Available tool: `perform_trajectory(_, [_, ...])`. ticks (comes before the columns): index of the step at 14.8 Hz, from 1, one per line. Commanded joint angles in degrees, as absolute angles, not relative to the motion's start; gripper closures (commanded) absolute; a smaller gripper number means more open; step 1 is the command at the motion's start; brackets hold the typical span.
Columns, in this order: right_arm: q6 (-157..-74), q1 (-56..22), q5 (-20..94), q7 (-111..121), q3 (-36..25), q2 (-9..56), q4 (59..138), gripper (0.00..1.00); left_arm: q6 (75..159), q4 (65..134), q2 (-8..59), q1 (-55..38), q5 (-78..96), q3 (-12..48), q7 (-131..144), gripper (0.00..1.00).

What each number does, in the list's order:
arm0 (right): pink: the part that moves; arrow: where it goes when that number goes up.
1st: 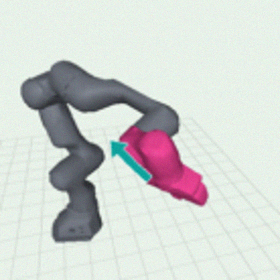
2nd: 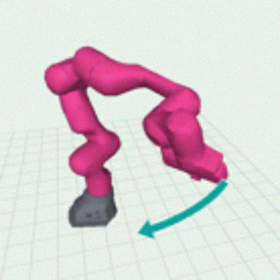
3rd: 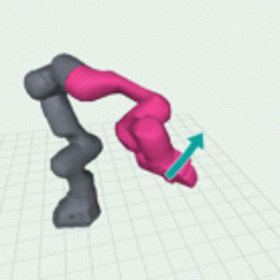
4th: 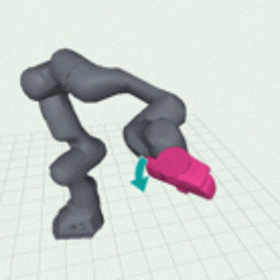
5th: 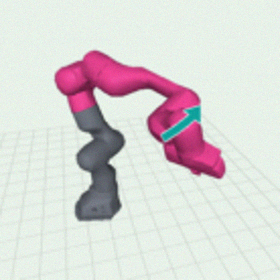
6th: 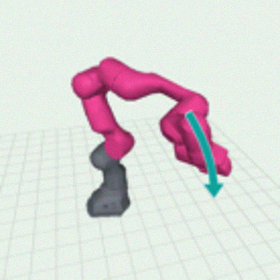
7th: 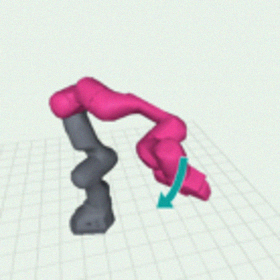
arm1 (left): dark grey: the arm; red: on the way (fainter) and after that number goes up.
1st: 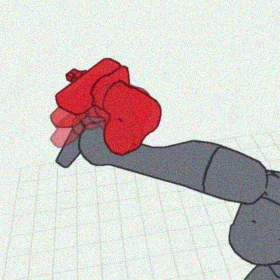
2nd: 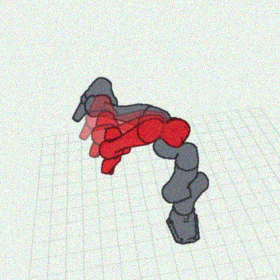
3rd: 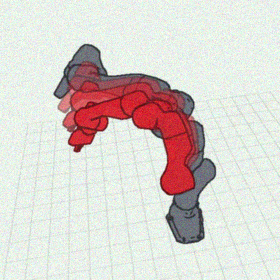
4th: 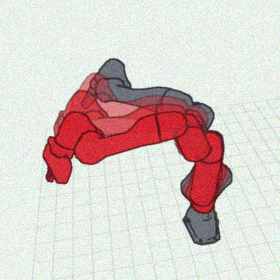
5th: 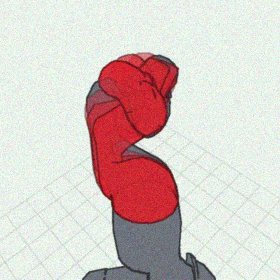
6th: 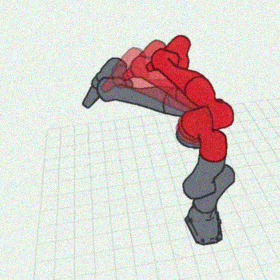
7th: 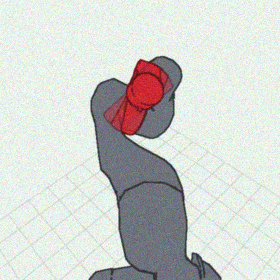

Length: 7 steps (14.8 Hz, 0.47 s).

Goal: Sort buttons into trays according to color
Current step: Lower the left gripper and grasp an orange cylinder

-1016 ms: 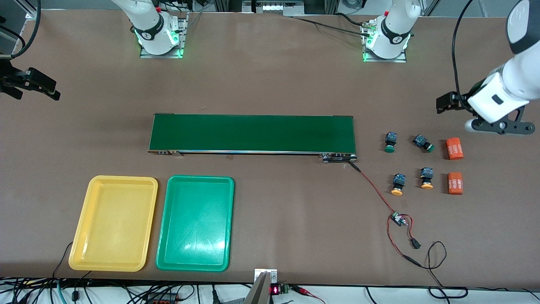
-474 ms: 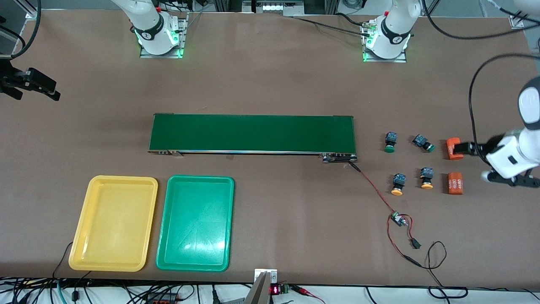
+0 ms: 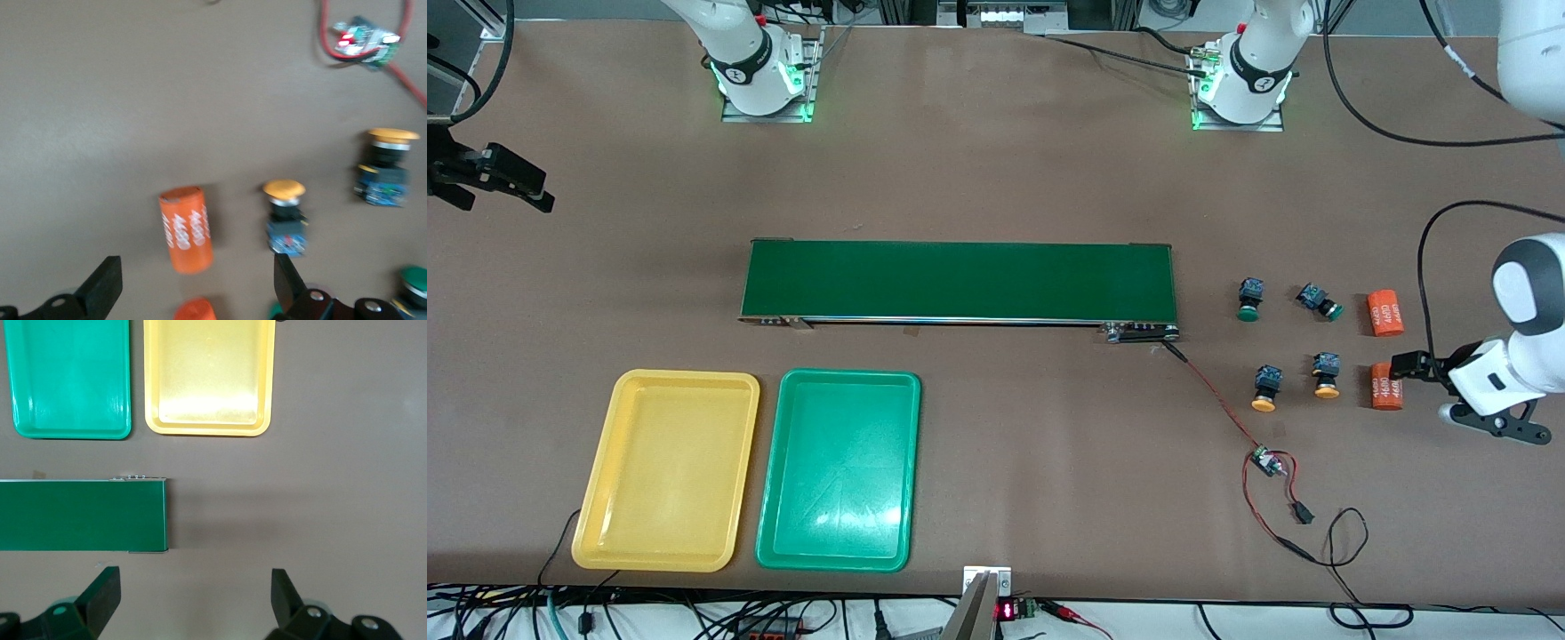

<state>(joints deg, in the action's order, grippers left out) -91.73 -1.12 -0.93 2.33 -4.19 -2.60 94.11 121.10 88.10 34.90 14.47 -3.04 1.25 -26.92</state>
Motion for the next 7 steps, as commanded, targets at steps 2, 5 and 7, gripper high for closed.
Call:
perform_trajectory(2, [-92.3,-1.2,-0.9,2.0,-4.0,-3.3,94.7,0.00,133.4,95.0,35.4,16.0,-5.1,1.7,-28.9,0.00])
perform_trajectory(5, [-92.5,-1.2,-0.9,2.0,-4.0,-3.2,94.7,0.00,141.3,99.7,36.5,17.1,-5.7,1.8,-30.1,0.00])
perform_trajectory(7, [-92.5,-1.2,-0.9,2.0,-4.0,-3.2,94.7,0.00,146.8,101.5,38.4,17.6,-5.7,1.7,-30.2,0.03])
